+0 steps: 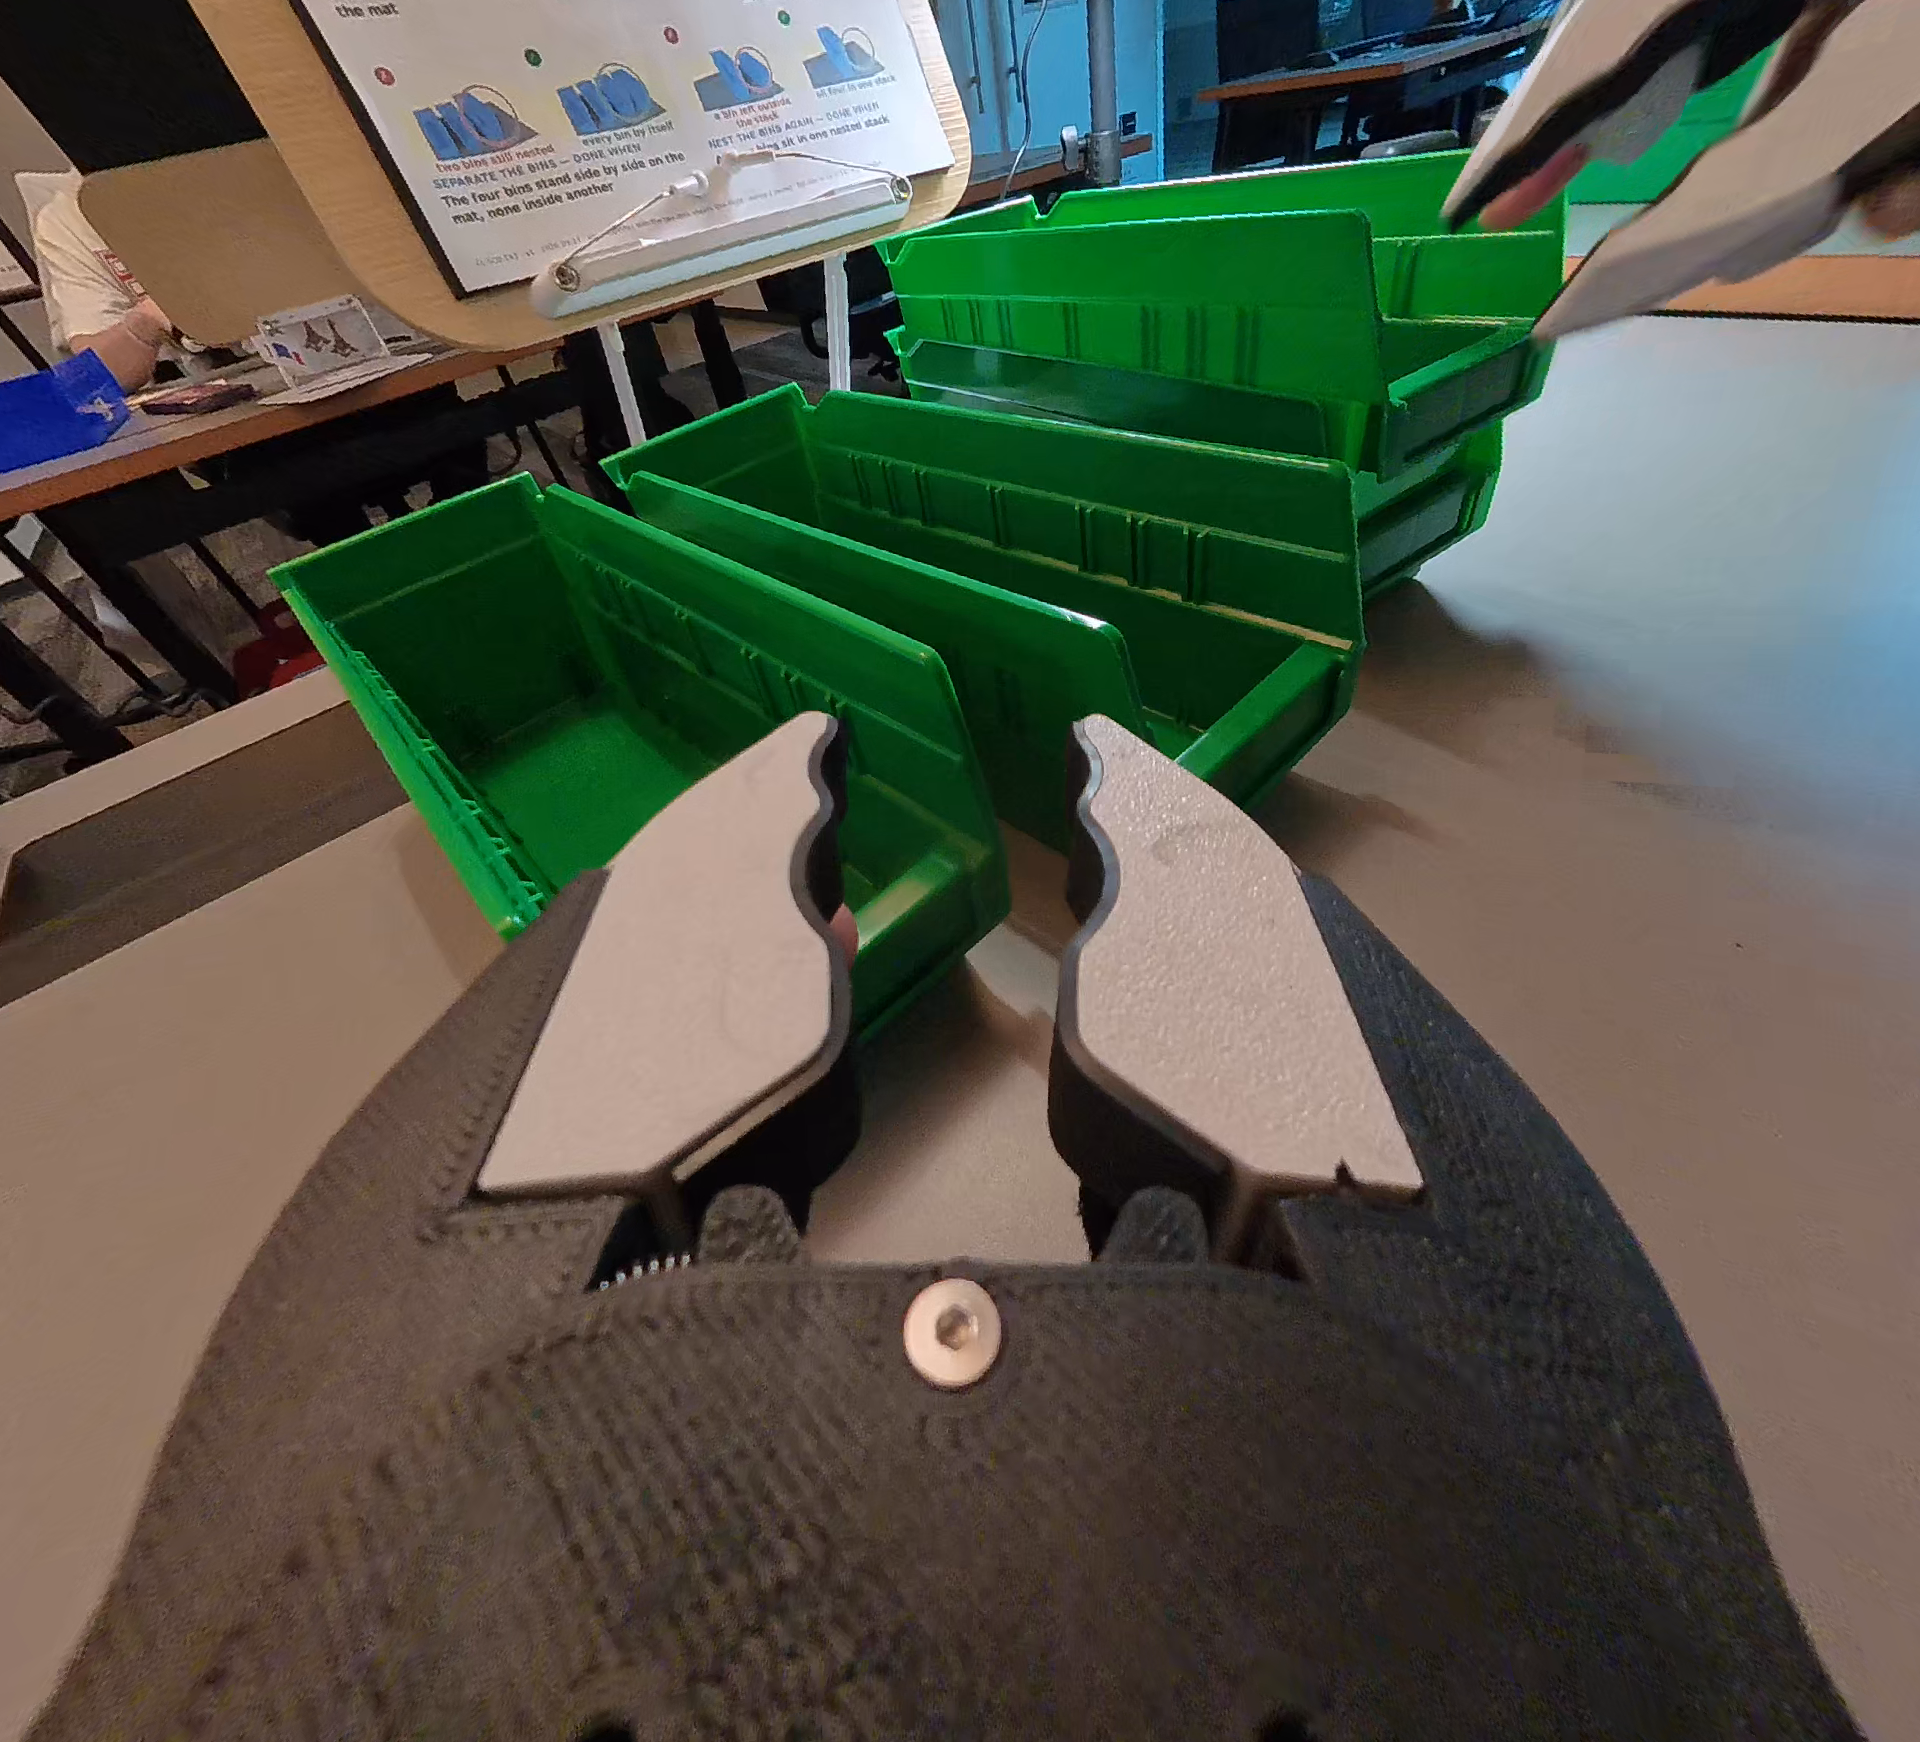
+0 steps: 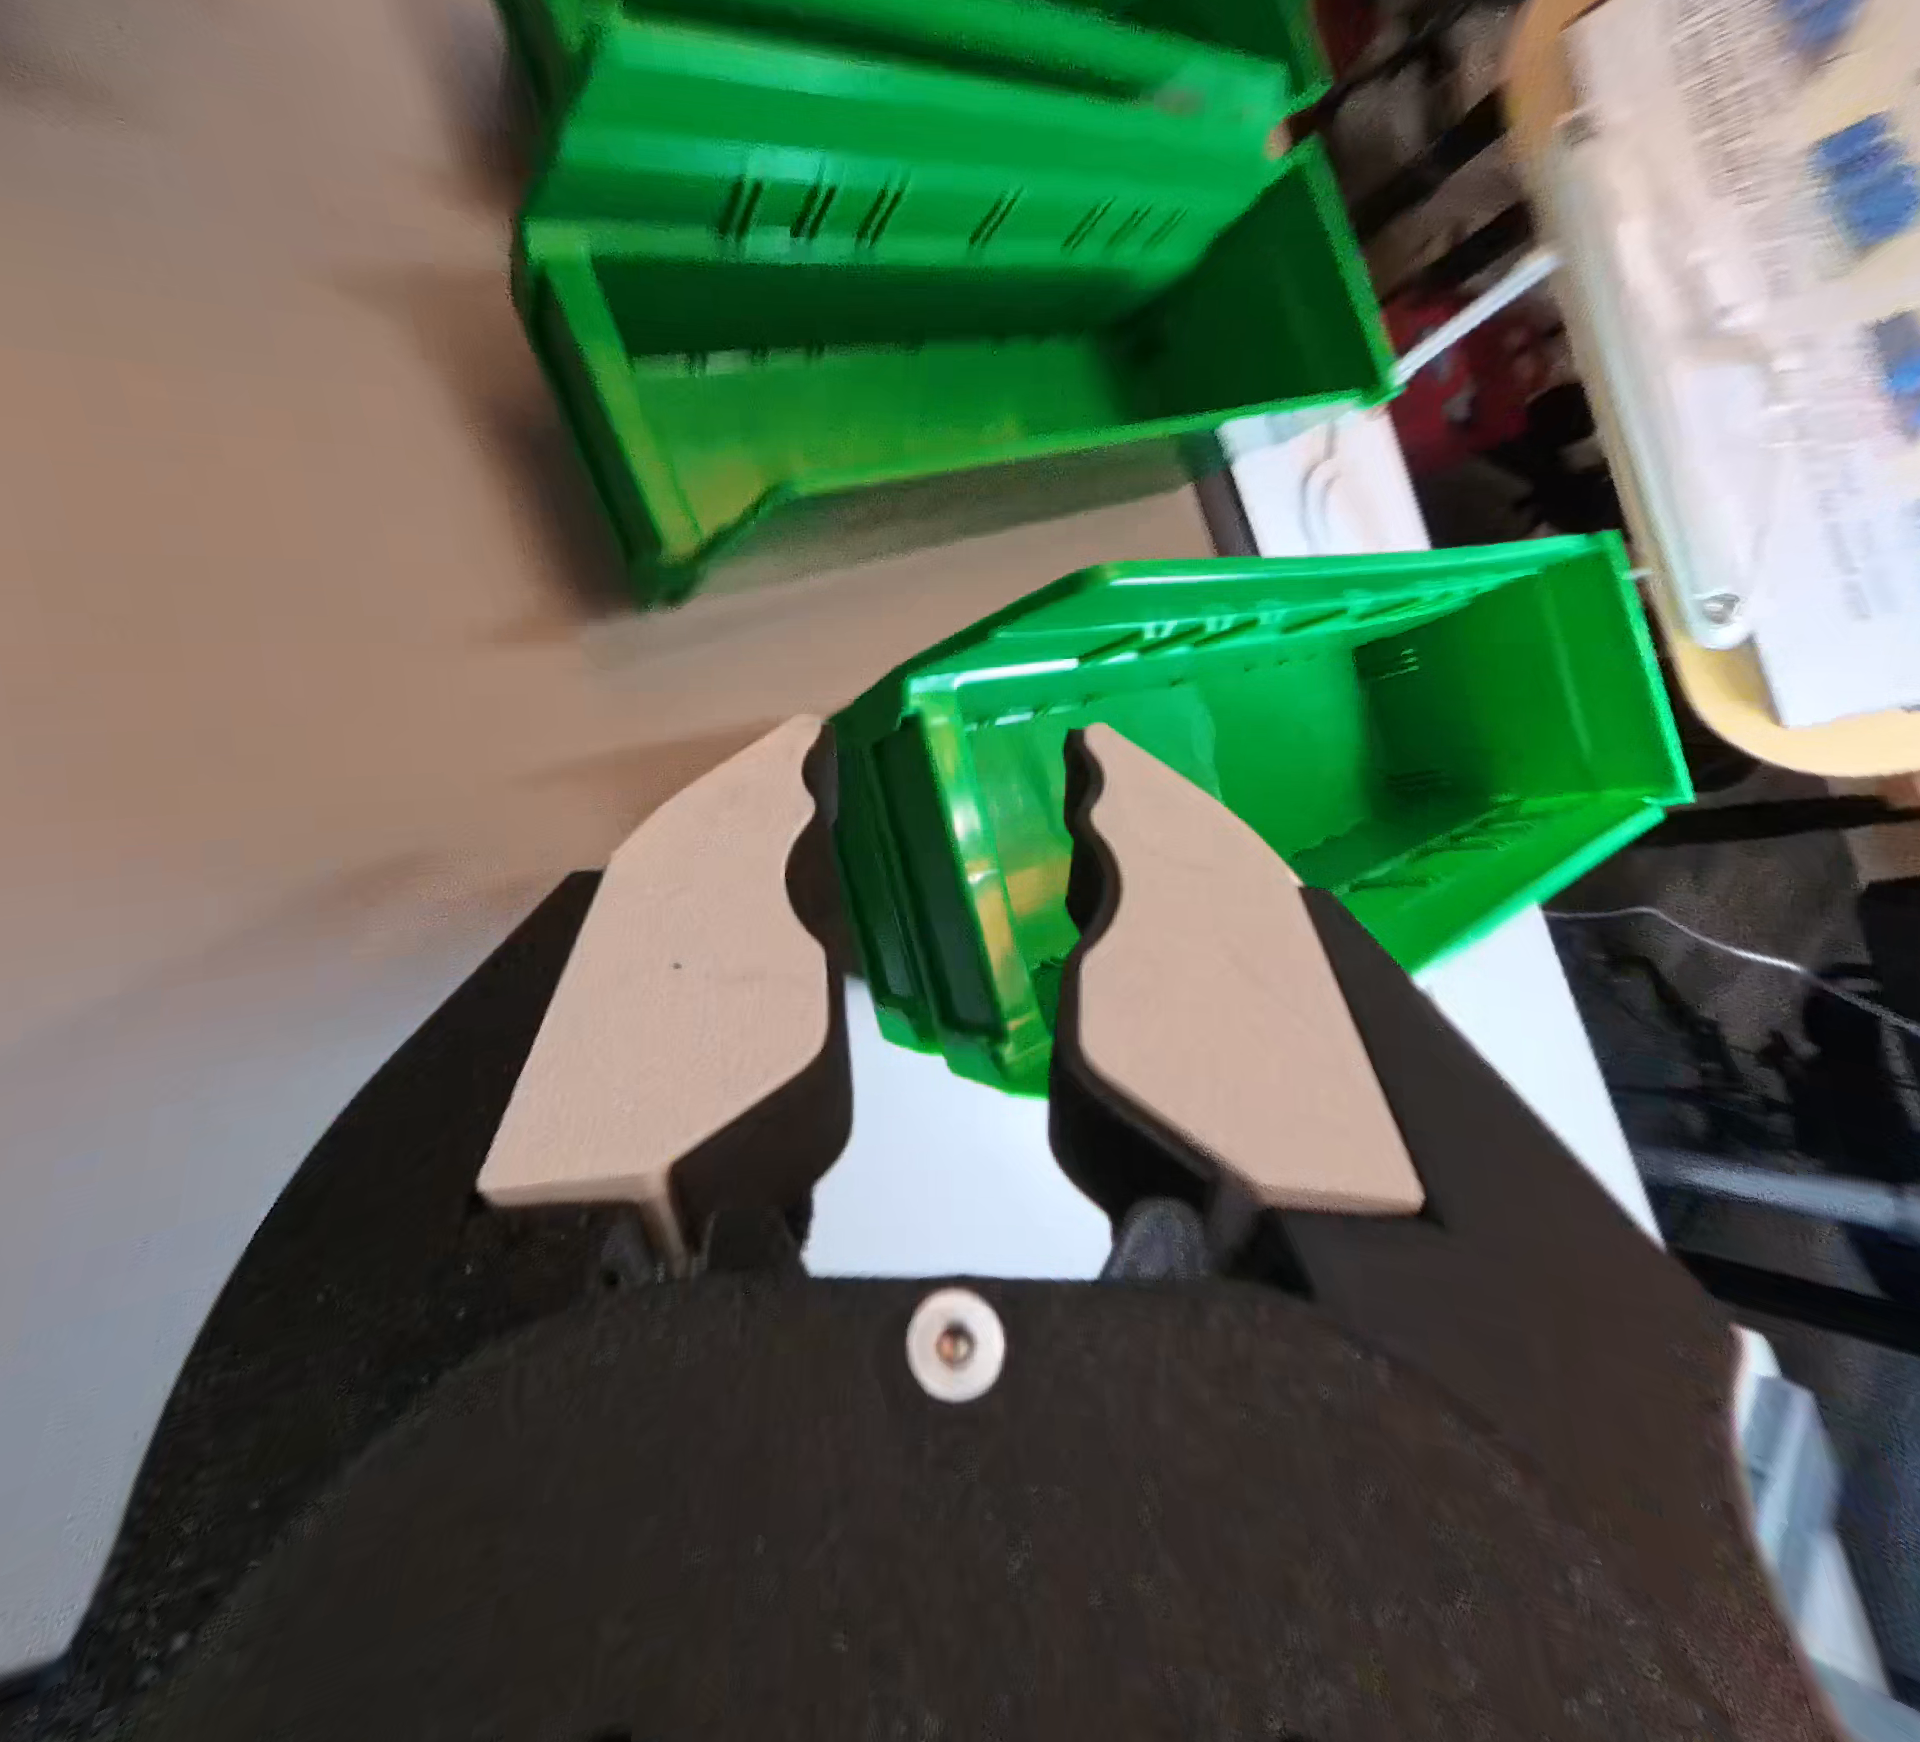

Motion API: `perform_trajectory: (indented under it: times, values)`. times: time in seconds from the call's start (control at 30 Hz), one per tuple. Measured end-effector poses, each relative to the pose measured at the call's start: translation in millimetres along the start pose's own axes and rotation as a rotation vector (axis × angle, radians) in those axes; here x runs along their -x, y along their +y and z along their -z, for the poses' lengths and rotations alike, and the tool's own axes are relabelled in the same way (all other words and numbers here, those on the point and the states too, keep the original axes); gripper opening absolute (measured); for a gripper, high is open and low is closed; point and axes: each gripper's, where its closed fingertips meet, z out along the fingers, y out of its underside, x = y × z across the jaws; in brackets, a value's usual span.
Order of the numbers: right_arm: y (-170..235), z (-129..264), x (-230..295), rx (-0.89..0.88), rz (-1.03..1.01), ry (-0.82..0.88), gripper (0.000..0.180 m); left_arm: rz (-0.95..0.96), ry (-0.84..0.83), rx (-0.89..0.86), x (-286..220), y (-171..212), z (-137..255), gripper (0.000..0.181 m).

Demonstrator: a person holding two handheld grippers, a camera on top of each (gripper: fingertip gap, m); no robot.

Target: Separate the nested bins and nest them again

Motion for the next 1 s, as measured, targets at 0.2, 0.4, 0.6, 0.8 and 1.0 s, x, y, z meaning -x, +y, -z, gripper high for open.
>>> perform_trajectory:
  times: [0.2, 0.4, 0.6, 0.8, 1.0]
  values:
    - [-3.7, 66.9, -7.2, -0.323, -0.3, 0.165, 0.049, 0.042, 0.031, -0.005, -6.4, -1.2, -0.8, 0.04]
    - [60.0, 88.3, 4.0, -0.378, -0.486, 0.313, 0.056, -0.053, 0.062, 0.024, -21.6, -2.8, -4.9, 0.038]
    - [104.8, 79.9, 18.5, -0.383, -0.589, 0.345, 0.059, -0.29, 0.163, 0.175, -59.8, -5.2, -26.9, 0.029]
    - [106.0, 71.7, 23.1, -0.373, -0.552, 0.341, 0.059, -0.483, 0.252, 0.386, -90.4, 11.0, -60.4, 0.04]
    - [106.1, 72.3, 25.2, -0.382, -0.54, 0.346, 0.058, -0.588, 0.303, 0.596, -101.5, 35.6, -87.4, 0.048]
